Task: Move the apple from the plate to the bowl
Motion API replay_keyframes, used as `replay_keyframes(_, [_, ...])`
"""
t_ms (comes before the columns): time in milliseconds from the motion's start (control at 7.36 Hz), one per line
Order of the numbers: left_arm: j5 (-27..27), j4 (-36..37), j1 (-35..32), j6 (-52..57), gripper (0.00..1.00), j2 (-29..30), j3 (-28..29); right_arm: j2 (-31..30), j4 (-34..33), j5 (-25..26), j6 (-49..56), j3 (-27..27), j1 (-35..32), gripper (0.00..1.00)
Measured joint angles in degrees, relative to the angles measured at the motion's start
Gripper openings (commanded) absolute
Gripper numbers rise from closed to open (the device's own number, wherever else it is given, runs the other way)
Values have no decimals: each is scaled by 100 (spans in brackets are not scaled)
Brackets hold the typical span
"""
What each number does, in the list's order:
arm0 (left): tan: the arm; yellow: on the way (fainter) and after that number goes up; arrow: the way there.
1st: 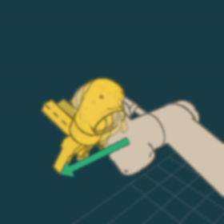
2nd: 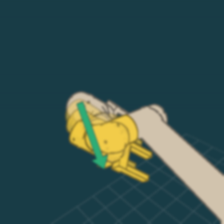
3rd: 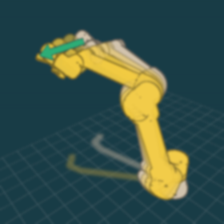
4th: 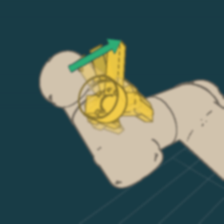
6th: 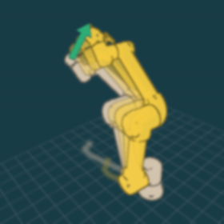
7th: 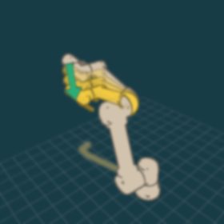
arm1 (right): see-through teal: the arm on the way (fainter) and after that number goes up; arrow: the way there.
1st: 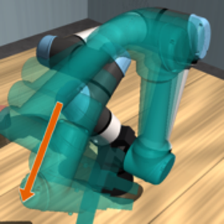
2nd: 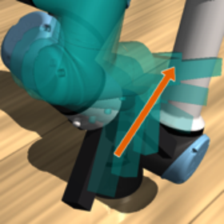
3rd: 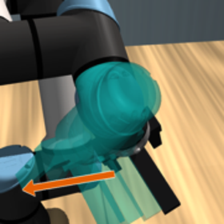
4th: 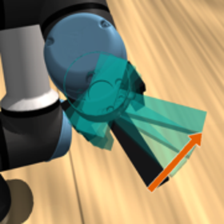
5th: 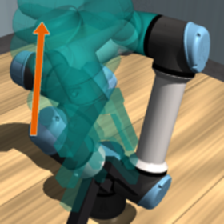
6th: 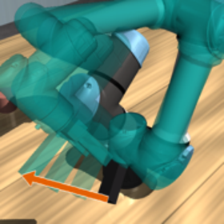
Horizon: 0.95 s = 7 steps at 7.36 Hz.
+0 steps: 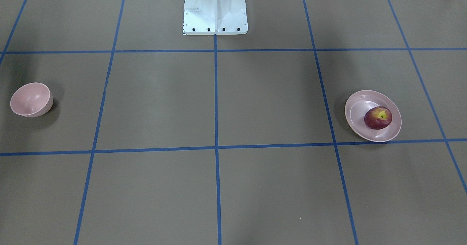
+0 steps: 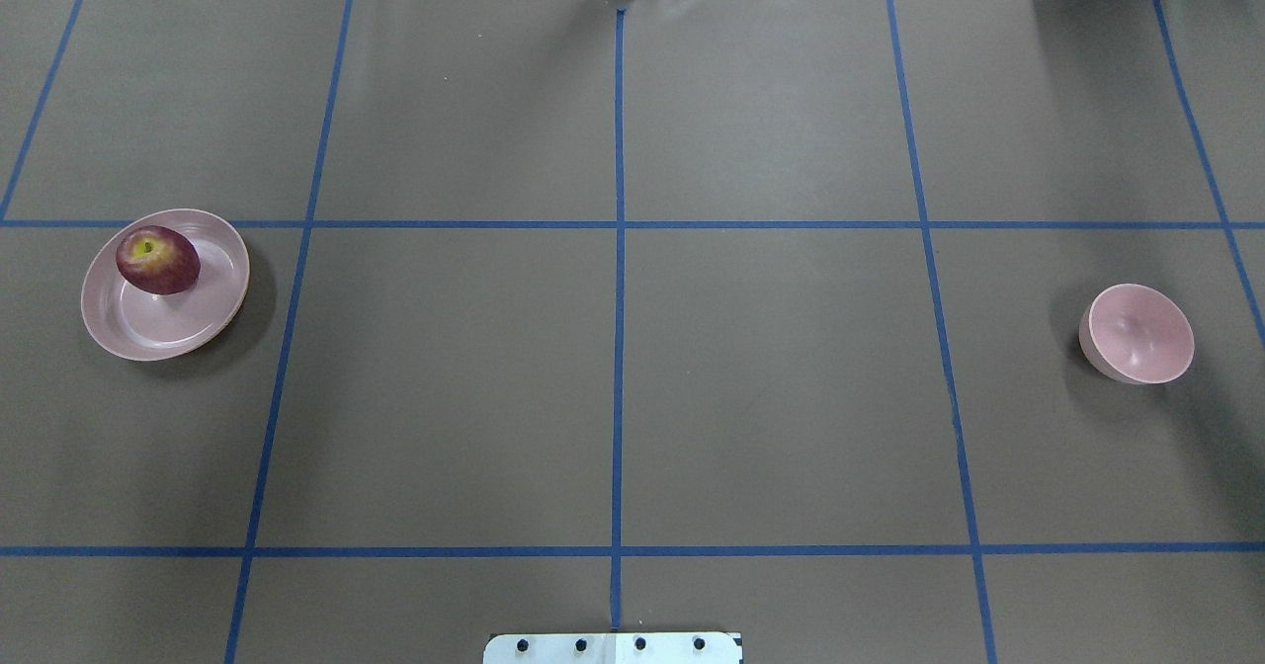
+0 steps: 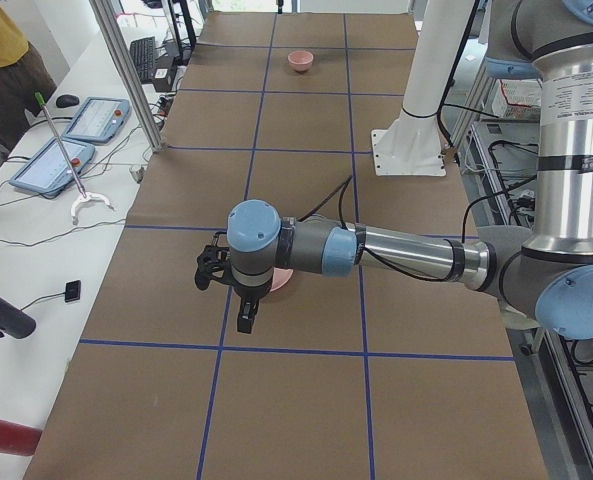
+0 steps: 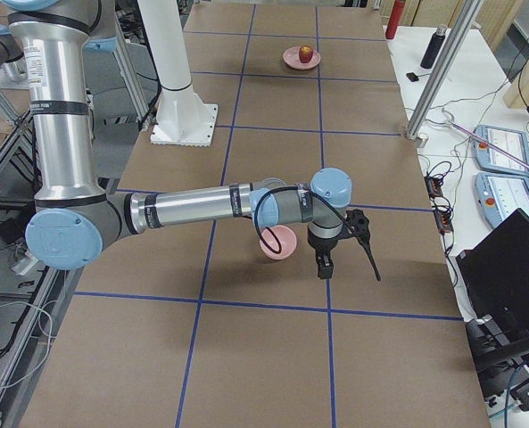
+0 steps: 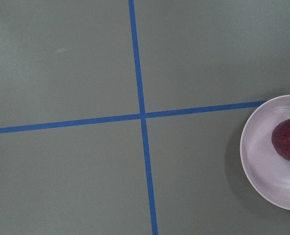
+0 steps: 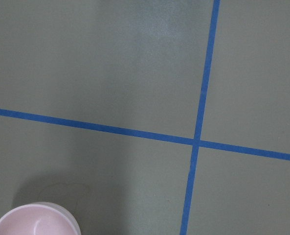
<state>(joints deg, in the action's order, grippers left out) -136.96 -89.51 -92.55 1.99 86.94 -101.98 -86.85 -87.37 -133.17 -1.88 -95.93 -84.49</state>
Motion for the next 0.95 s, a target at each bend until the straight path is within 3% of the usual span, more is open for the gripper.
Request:
replay_keyframes(407, [-44, -407, 12, -12, 98, 6, 40, -129, 944, -143, -324, 110, 294, 100])
replay_keyframes(679, [-44, -562, 105, -7, 98, -23, 45, -218, 1455, -148, -1722, -12, 1024, 100])
replay_keyframes(951, [-45, -587, 163, -6, 98, -31, 68, -661, 2402, 72, -2673, -55, 1616, 99])
